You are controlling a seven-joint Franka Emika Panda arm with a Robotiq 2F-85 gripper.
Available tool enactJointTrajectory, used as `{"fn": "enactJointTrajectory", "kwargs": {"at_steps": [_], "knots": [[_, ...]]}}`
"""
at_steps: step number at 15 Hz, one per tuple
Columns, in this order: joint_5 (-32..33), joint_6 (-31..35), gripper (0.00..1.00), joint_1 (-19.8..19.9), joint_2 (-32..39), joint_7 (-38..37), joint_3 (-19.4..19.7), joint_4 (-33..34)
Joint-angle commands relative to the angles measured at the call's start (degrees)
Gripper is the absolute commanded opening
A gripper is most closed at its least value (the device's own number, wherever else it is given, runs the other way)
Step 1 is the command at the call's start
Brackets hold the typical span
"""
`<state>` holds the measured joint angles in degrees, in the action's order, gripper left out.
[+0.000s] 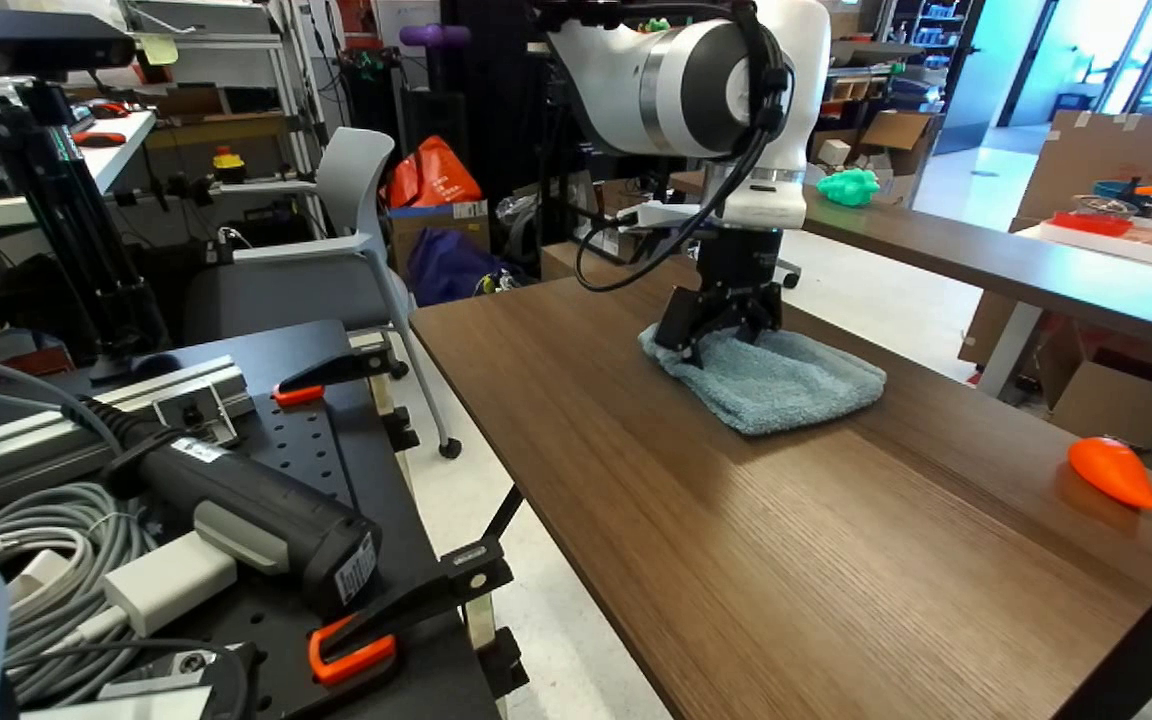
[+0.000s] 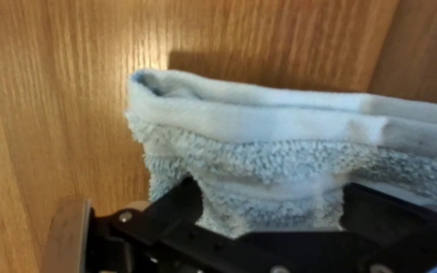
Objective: Use the towel to wipe the table
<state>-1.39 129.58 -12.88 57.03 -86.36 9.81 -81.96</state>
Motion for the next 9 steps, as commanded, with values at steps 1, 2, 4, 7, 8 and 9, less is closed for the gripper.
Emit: {"fn": "enactJointTrajectory", "kwargs": {"at_steps": [1,2,4,7,8,9], "knots": [[-2.27,-7.47,1.0,3.79,4.82,3.58,-5.21,7.45],[-2.21,-9.0,1.0,4.05,4.28,4.91,-6.11,7.4],[-1.68,-9.62,1.0,2.17,3.58,5.31,-7.78,6.35],[-0.83,-8.3,1.0,-0.31,2.34,7.33,-9.83,3.18],[-0.55,-8.31,1.0,-1.37,1.63,7.77,-10.22,1.8],[-0.32,-8.0,1.0,-2.15,1.78,9.03,-10.74,0.93]]}}
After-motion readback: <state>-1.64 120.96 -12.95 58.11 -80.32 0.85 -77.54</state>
